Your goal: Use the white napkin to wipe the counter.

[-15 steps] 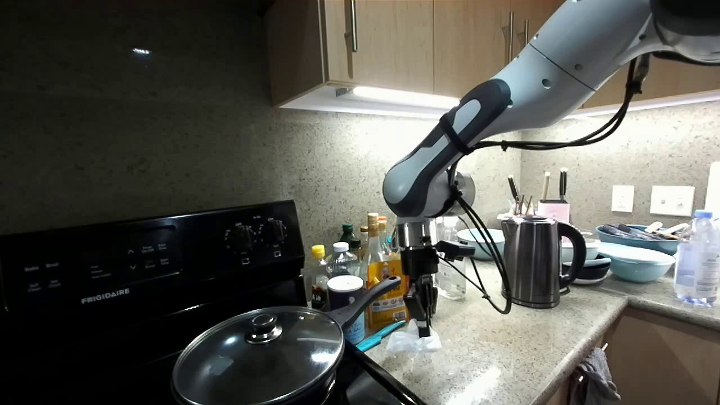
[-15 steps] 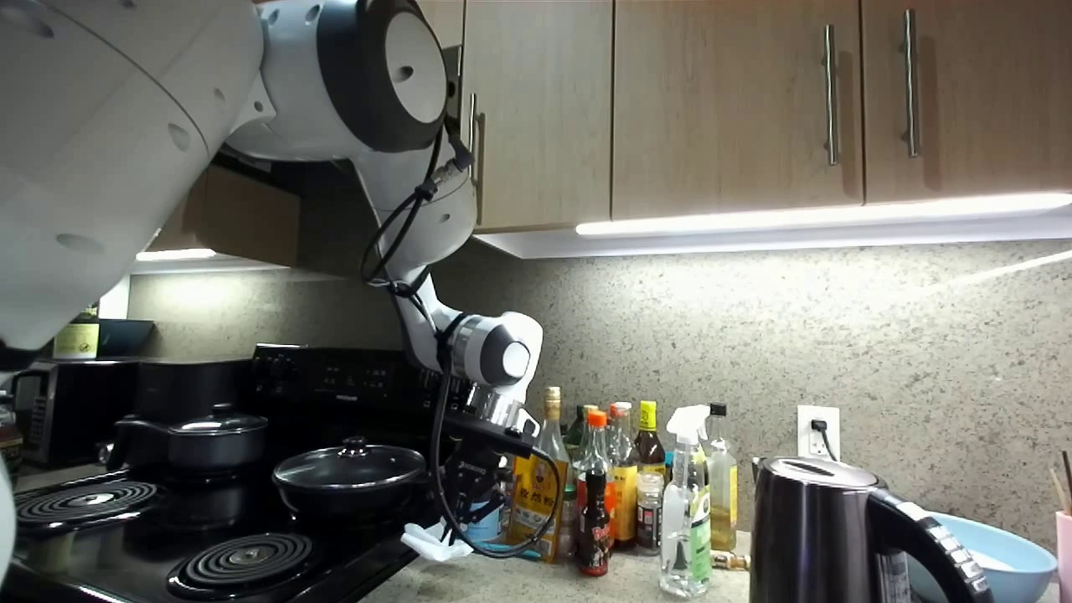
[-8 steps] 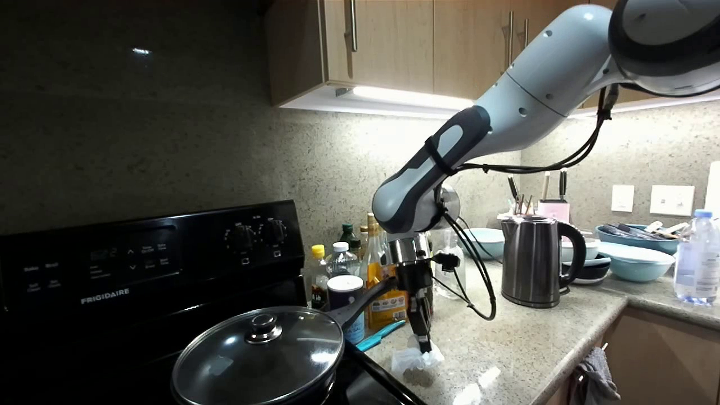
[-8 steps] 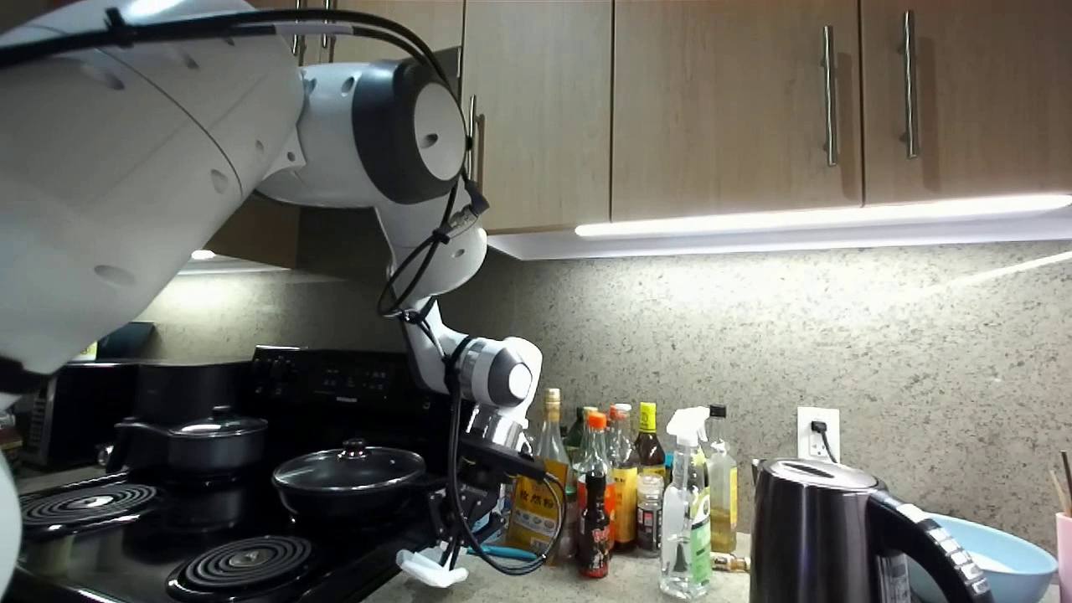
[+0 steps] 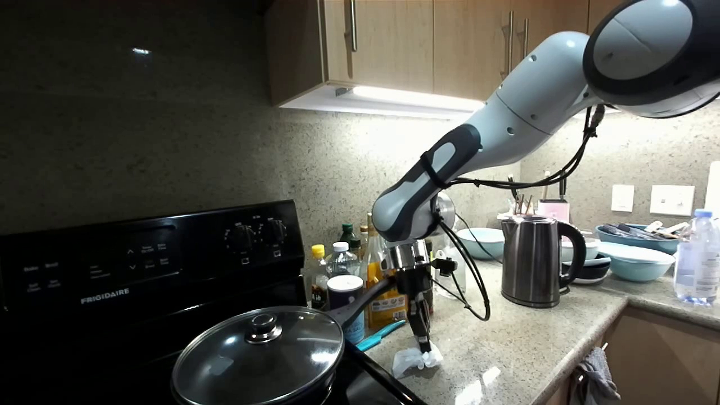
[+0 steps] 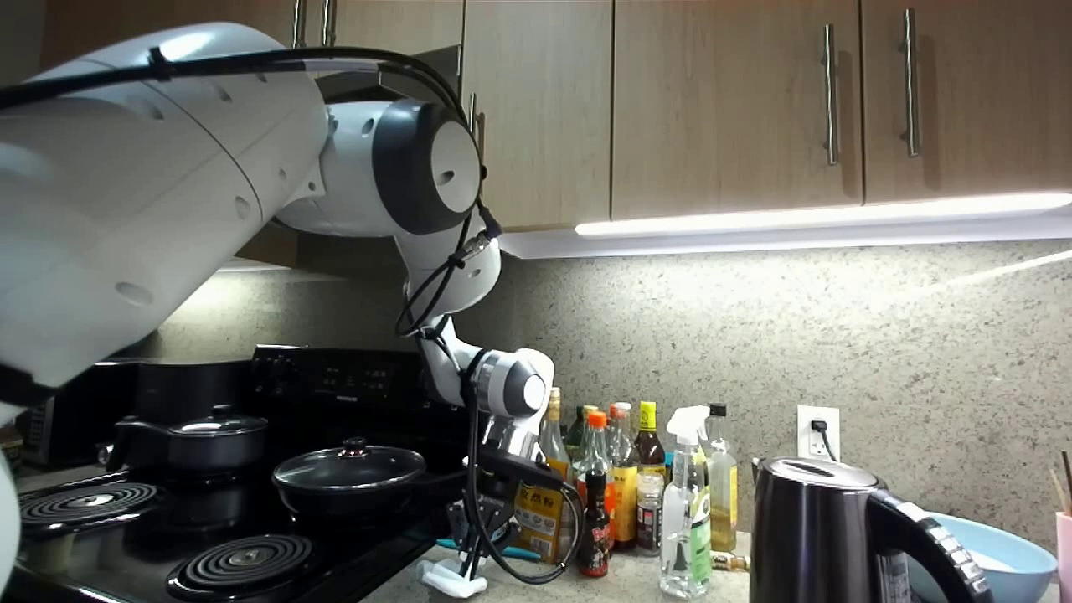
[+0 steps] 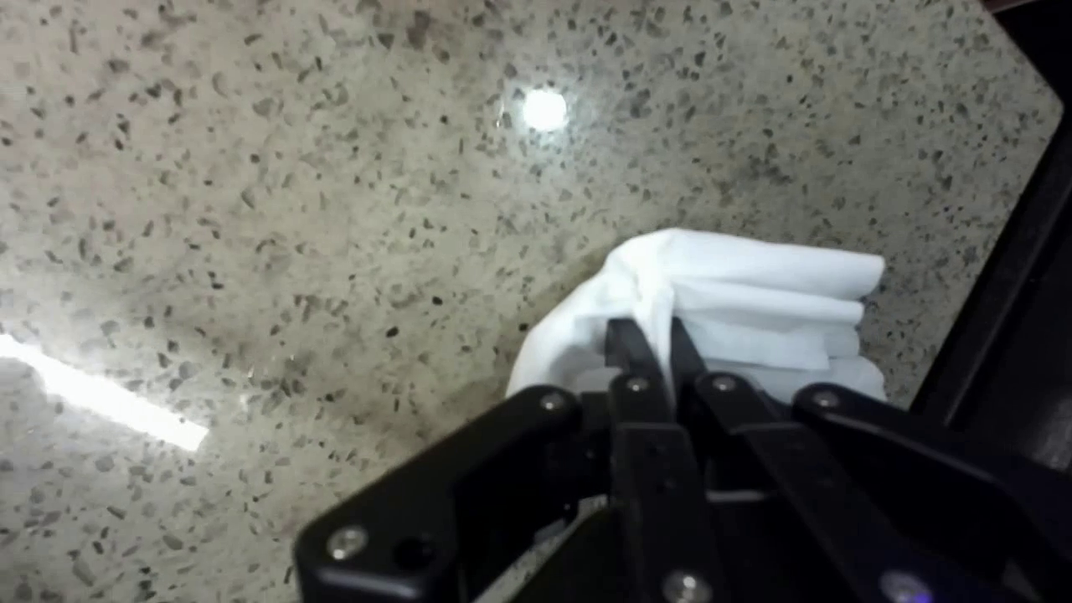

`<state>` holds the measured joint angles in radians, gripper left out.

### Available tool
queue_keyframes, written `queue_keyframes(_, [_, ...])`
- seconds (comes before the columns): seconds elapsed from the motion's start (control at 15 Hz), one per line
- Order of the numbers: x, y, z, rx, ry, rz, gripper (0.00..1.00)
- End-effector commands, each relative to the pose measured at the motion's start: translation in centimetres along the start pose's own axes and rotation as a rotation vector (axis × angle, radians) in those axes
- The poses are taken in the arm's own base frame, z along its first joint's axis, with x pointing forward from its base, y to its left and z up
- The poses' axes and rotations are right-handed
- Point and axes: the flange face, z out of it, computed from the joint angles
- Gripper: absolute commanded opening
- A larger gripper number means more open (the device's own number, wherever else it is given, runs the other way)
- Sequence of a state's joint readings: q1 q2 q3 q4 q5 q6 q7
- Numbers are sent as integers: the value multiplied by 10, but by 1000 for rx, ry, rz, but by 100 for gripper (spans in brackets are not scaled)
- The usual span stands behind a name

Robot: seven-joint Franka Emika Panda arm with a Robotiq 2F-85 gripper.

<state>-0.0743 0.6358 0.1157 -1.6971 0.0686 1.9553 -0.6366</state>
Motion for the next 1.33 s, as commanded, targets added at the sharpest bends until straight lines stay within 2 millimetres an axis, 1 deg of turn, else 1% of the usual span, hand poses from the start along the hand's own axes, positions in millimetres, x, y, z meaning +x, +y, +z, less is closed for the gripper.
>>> queue_keyframes(0.0, [-20, -4, -32, -83, 53, 39, 6])
queue_keyframes(0.07, [-29, -4, -43, -108, 86, 63, 6])
queue_keyframes(0.2, [-53, -3, -67, -134, 156, 122, 6])
queue_keyframes(0.33, [-82, -5, -84, -160, 207, 206, 6])
queue_keyframes(0.4, [-99, -7, -88, -163, 219, 256, 6])
queue_keyframes(0.47, [-116, -8, -92, -162, 221, 311, 6])
queue_keyframes(0.6, [-152, -14, -92, -137, 216, 422, 6])
queue_keyframes(0.73, [-183, -26, -84, -69, 223, 493, 6])
queue_keyframes(0.8, [-195, -37, -77, -13, 231, 486, 7])
queue_keyframes(0.87, [-165, -11, -86, -75, 209, 456, 6])
queue_keyframes(0.93, [-174, -16, -84, -65, 210, 464, 7])
queue_keyframes(1.0, [-174, -16, -86, -67, 213, 464, 7])
queue_keyframes(1.27, [-167, -12, -86, -69, 212, 460, 7])
